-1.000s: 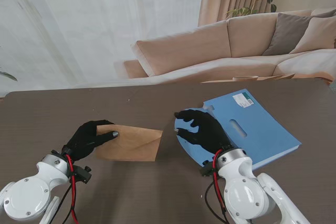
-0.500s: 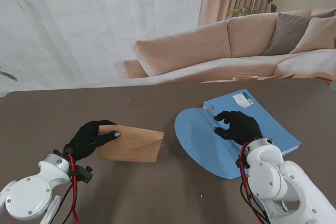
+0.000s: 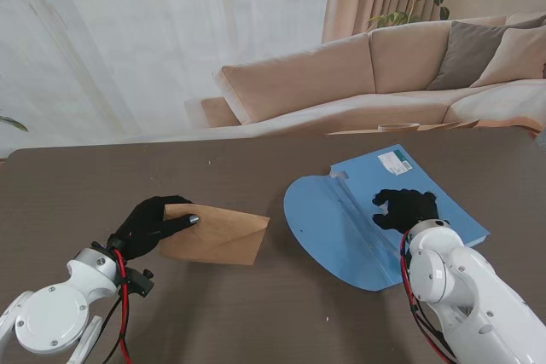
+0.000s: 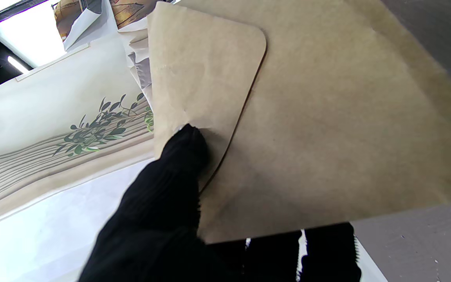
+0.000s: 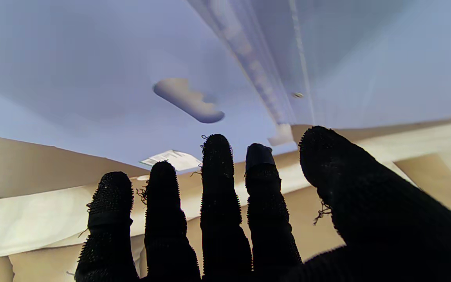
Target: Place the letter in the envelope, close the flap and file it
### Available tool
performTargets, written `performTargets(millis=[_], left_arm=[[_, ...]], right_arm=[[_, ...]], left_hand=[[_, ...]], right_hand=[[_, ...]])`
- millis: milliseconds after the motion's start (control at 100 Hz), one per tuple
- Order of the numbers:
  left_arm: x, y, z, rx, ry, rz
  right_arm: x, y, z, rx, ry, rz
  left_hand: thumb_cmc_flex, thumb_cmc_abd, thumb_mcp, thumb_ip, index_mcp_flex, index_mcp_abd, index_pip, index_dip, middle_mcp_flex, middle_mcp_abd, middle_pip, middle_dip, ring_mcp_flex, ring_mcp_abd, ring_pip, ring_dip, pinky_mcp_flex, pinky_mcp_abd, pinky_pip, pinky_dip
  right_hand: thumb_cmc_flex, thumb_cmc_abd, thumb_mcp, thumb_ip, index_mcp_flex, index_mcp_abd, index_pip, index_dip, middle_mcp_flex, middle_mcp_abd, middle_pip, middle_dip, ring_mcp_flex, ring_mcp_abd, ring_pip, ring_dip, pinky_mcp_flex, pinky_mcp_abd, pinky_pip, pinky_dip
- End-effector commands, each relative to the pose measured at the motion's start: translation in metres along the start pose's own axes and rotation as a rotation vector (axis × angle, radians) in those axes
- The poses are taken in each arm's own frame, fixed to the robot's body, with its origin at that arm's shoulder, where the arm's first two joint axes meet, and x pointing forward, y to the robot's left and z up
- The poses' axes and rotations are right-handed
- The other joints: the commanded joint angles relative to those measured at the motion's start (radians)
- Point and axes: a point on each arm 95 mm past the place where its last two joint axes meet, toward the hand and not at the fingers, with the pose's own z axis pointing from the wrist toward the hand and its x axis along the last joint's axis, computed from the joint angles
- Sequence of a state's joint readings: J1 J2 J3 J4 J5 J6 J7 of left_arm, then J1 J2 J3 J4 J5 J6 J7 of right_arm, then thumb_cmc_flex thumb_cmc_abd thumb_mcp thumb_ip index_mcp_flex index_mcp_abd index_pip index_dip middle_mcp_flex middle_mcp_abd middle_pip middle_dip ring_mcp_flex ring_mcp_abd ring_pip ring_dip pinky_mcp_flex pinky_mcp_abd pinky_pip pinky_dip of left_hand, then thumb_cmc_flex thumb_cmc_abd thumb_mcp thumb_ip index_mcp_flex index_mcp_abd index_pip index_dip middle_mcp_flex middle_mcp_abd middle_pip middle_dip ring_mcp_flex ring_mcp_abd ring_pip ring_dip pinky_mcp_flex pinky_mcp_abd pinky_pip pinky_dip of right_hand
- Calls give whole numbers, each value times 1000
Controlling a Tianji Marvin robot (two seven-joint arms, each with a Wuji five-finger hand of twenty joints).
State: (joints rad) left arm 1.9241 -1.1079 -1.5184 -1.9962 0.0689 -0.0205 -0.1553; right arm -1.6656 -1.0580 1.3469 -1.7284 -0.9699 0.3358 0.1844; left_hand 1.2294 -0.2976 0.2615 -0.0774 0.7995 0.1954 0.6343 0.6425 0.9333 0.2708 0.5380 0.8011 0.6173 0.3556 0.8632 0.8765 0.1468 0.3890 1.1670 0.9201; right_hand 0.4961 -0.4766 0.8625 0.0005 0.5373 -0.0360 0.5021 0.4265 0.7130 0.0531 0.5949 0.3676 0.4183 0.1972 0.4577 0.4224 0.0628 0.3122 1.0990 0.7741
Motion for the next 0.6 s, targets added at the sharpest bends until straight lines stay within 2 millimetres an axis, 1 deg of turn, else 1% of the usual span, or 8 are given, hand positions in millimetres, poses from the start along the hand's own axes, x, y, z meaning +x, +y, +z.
performTargets(millis=[0,120,230,310,430,460,530,590], left_arm=[[0,4,0,-16,3,-1],[-1,5,1,-18,1,0],[-1,7,1,-19,0,0],[-1,7,1,-19,-1,-1],[-1,8,0,-16,-2,0],[-1,8,0,-15,-2,1],[-2,7,-1,-13,-1,2],[-2,7,-1,-11,-1,2]], right_arm=[[-3,-11,3,39,-10,-2],[-5,-21,11,43,-19,-44],[-4,-29,16,51,-22,-77],[-2,-34,21,51,-26,-101],[0,-40,26,52,-31,-114],[1,-41,27,53,-34,-117],[2,-43,29,56,-39,-123],[2,-45,30,58,-44,-134]], left_hand=[[62,38,82,16,16,-66,59,40,14,0,25,14,14,2,20,22,-7,3,26,-15],[62,37,83,16,18,-65,60,39,14,-1,25,14,14,2,20,23,-10,2,24,-16],[62,37,82,16,16,-66,60,39,13,-1,25,14,13,2,20,23,-9,2,25,-16],[62,37,81,16,17,-65,60,38,13,-1,26,13,13,2,20,23,-9,2,25,-16],[62,37,82,17,17,-66,60,38,13,0,26,13,13,2,20,23,-10,3,24,-16],[62,37,81,16,17,-66,60,38,13,-1,27,13,13,2,20,23,-10,3,24,-16],[62,38,81,16,17,-66,61,37,13,-1,27,13,14,3,21,23,-10,3,24,-16],[61,36,81,17,17,-66,61,37,13,-1,27,13,13,2,21,23,-10,3,24,-16]], right_hand=[[-15,5,24,15,-37,-7,18,-6,-8,-19,-2,-5,-39,-34,-12,-18,-17,-20,-11,-15],[-18,-20,31,7,-71,6,21,-1,-45,-20,-1,-5,-62,-36,-14,-21,-30,-31,-20,-16],[-42,-37,22,-15,-123,29,16,2,-78,-3,-23,-25,-90,-33,-25,-29,-44,-37,-35,-20],[-73,-36,5,-22,-167,51,-9,-8,-103,26,-61,-54,-110,-27,-53,-49,-58,-35,-55,-27],[-104,-30,-24,-28,-180,71,-16,-12,-110,67,-100,-80,-125,-18,-87,-76,-76,-30,-85,-42],[-110,-28,-28,-28,-181,78,-18,-13,-110,85,-104,-82,-126,-15,-92,-80,-79,-26,-89,-44],[-117,-25,-38,-28,-187,91,-29,-21,-119,110,-119,-89,-132,-9,-110,-95,-86,-24,-103,-53],[-130,-22,-48,-30,-200,109,-46,-33,-140,143,-134,-96,-144,4,-130,-111,-94,-19,-122,-65]])
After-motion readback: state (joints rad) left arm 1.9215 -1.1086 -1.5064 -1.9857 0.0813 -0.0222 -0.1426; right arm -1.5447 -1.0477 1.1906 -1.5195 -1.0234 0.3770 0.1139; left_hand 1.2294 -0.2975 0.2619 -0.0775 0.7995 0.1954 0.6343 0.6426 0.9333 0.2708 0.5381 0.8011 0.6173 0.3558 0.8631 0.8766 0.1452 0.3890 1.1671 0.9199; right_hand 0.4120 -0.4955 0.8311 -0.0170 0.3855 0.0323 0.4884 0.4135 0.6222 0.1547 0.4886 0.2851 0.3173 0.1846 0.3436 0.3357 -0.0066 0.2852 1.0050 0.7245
